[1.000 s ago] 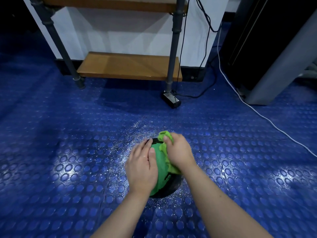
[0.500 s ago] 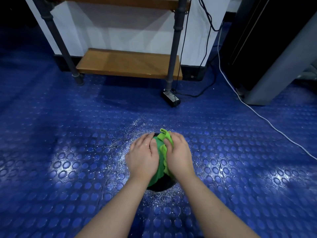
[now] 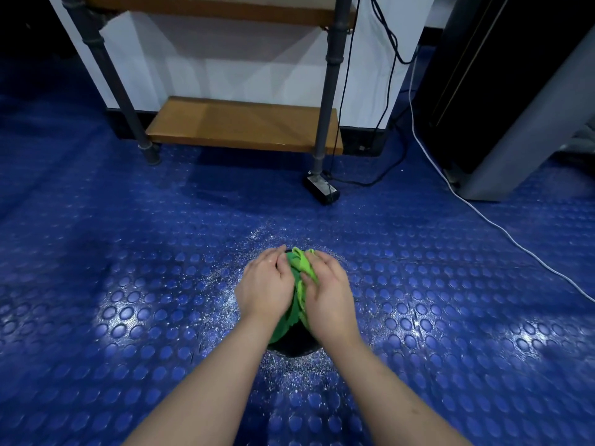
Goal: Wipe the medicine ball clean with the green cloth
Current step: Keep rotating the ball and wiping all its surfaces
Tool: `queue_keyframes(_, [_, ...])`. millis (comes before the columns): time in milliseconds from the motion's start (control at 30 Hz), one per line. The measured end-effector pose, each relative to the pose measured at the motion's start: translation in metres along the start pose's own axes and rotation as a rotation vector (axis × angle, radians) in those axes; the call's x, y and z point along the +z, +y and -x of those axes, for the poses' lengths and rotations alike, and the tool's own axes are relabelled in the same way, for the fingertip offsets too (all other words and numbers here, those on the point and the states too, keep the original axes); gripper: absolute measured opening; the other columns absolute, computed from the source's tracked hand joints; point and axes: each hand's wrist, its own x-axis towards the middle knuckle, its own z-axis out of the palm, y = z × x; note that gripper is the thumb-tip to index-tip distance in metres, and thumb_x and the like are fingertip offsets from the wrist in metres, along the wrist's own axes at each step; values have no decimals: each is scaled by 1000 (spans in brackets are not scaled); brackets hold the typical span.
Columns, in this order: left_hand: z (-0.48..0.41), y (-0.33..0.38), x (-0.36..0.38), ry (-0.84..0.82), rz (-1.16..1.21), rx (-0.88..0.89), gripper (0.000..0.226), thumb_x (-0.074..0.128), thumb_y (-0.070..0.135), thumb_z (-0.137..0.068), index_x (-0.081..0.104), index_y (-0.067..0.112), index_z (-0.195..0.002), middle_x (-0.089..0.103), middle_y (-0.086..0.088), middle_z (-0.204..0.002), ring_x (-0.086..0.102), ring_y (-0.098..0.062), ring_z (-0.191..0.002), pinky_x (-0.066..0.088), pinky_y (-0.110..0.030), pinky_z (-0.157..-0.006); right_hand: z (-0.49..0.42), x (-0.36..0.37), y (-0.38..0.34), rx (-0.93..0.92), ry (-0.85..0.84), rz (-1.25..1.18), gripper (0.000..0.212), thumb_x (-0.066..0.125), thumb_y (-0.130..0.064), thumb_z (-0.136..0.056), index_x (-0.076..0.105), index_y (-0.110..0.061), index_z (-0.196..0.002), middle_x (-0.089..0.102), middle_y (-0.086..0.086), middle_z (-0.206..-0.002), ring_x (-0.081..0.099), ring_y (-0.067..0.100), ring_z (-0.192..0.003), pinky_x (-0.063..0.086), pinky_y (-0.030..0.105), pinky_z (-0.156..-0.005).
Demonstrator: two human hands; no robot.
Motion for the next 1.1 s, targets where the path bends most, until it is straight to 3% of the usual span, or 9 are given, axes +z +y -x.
queue_keyframes(100, [7, -6, 1, 31, 9, 61, 49, 27, 41, -96, 59, 29, -132, 55, 9, -140, 47, -16, -131, 40, -36, -107, -13, -7, 4, 31, -23, -28, 30, 50, -15, -96, 61, -11, -123, 56, 5, -123, 48, 17, -115, 28, 11, -95])
queue_keyframes(233, [17, -7, 1, 69, -11, 94, 46, 32, 40, -96, 59, 31, -133, 55, 10, -140, 46, -15, -131, 37, -32, -107, -46, -16, 18, 344, -102, -31, 25, 47, -21, -97, 65, -11, -111, 66, 10, -97, 57, 24, -85, 38, 23, -68])
queue_keyframes(333, [29, -12, 1, 113, 4, 165, 53, 26, 47, -93, 60, 31, -131, 58, 10, -136, 49, -13, -128, 34, -26, -105, -58, -19, 36, 505, -214, -7, 32, 46, -25, -98, 58, -8, -122, 65, 13, -102, 54, 22, -77, 38, 26, -64])
queue_keyframes(500, [31, -19, -2, 103, 77, 157, 49, 31, 45, -95, 61, 31, -130, 58, 13, -135, 47, -7, -128, 33, -23, -103, -57, -11, 66, 658, -209, -194, 21, 48, -20, -95, 63, -5, -93, 67, 15, -88, 54, 23, -74, 49, 39, -69])
queue_keyframes(567, [32, -23, -3, 108, 103, 136, 47, 32, 43, -95, 61, 31, -130, 57, 14, -136, 46, -6, -128, 35, -25, -105, -51, -15, 73, 754, -134, -392, 18, 47, -15, -95, 62, -7, -89, 62, 8, -76, 53, 21, -66, 46, 33, -62])
queue_keyframes(667, [28, -22, -2, 110, 112, 101, 41, 36, 40, -98, 61, 32, -130, 57, 15, -136, 46, -8, -130, 39, -32, -108, -43, -22, 61, 627, 47, -488, 18, 48, -21, -95, 65, -20, -99, 67, -5, -78, 63, 18, -71, 55, 41, -69])
queue_keyframes(733, [23, -15, 0, 93, 71, 94, 36, 40, 35, -100, 61, 33, -129, 56, 15, -137, 46, -11, -130, 40, -34, -106, -38, -21, 36, 423, 6, -396, 21, 48, -29, -94, 64, -28, -108, 70, 0, -96, 66, 24, -88, 55, 50, -81])
queue_keyframes(867, [23, -11, 0, 90, 47, 113, 47, 31, 43, -94, 61, 33, -129, 57, 14, -137, 47, -13, -128, 41, -36, -106, -22, -3, 8, 116, -153, 101, 40, 43, -33, -98, 48, -19, -136, 45, 6, -138, 40, 24, -127, 32, 39, -109])
queue_keyframes(1100, [29, -20, -2, 92, 133, 150, 48, 32, 44, -94, 60, 32, -131, 56, 13, -137, 45, -11, -130, 34, -30, -108, -54, -6, 17, 478, -201, 12, 38, 41, -32, -99, 53, -5, -124, 56, 19, -120, 54, 35, -108, 42, 37, -86])
